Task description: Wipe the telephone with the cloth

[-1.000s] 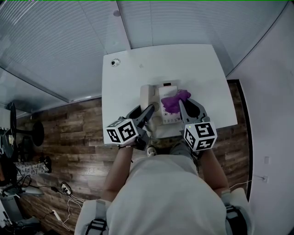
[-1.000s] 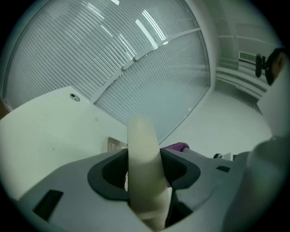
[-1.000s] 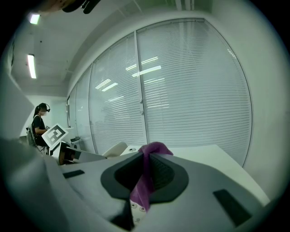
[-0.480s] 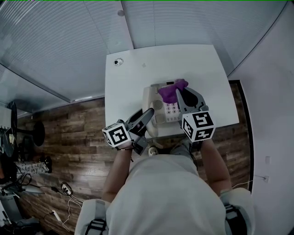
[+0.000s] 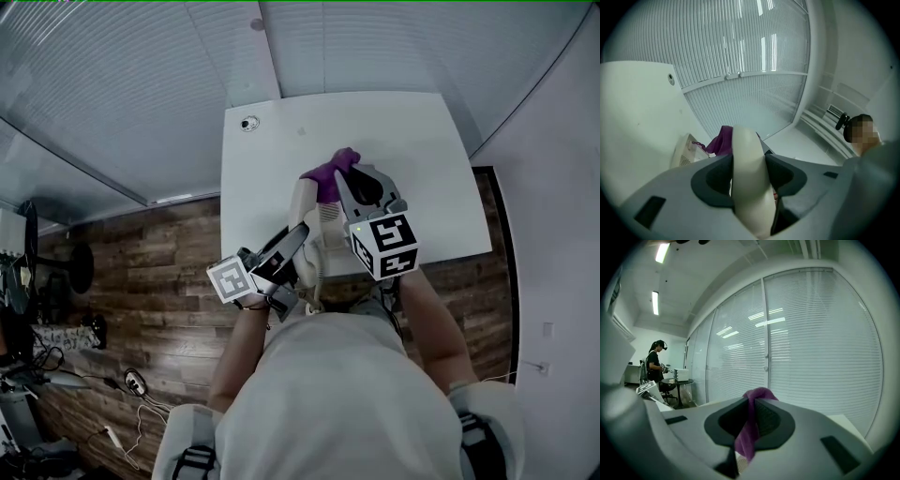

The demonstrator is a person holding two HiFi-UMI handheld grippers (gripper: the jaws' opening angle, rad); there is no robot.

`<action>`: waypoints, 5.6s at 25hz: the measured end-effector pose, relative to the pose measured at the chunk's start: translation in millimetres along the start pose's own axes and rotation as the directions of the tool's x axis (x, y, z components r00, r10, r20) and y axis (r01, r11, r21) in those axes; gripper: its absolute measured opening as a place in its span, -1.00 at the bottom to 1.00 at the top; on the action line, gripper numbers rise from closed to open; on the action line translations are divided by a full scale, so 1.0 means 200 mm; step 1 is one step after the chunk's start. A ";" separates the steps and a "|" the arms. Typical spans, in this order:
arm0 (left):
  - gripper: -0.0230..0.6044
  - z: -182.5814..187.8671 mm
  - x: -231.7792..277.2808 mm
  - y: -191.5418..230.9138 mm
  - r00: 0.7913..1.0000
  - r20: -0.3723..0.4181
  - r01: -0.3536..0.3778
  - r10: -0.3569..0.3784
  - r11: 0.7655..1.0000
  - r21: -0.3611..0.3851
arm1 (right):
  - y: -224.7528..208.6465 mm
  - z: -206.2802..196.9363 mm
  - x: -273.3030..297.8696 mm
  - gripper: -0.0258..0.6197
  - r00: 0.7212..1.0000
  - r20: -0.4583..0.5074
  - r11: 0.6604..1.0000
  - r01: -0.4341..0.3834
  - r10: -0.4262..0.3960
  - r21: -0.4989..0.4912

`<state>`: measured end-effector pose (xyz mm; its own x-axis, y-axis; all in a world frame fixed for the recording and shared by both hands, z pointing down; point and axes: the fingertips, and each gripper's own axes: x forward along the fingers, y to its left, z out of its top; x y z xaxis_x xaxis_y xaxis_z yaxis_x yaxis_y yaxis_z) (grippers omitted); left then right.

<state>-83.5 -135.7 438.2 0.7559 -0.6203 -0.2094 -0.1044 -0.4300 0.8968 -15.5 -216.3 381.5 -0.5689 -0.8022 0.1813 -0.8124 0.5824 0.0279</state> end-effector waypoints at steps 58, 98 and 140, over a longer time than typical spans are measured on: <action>-0.23 0.20 -0.05 -0.03 0.983 0.144 0.128 -0.110 0.984 -0.122 | 0.52 -0.07 -0.04 -0.78 0.946 -0.013 0.944 -0.322 0.324 0.066; -0.23 0.31 -0.09 0.01 0.976 0.207 0.081 -0.062 0.993 -0.084 | 0.70 -0.20 -0.13 -0.78 0.877 -0.116 0.883 -0.470 0.467 0.002; -0.23 0.45 -0.10 0.08 0.954 0.299 0.022 -0.004 0.998 -0.057 | 0.66 -0.33 -0.24 -0.78 0.847 -0.156 0.862 -0.500 0.507 0.089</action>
<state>-157.9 -190.0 421.4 0.5281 -0.7864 -0.3204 -0.0503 -0.4056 0.9126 -86.5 -93.0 442.0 -0.8744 -0.3638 0.3209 -0.4271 0.8911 -0.1536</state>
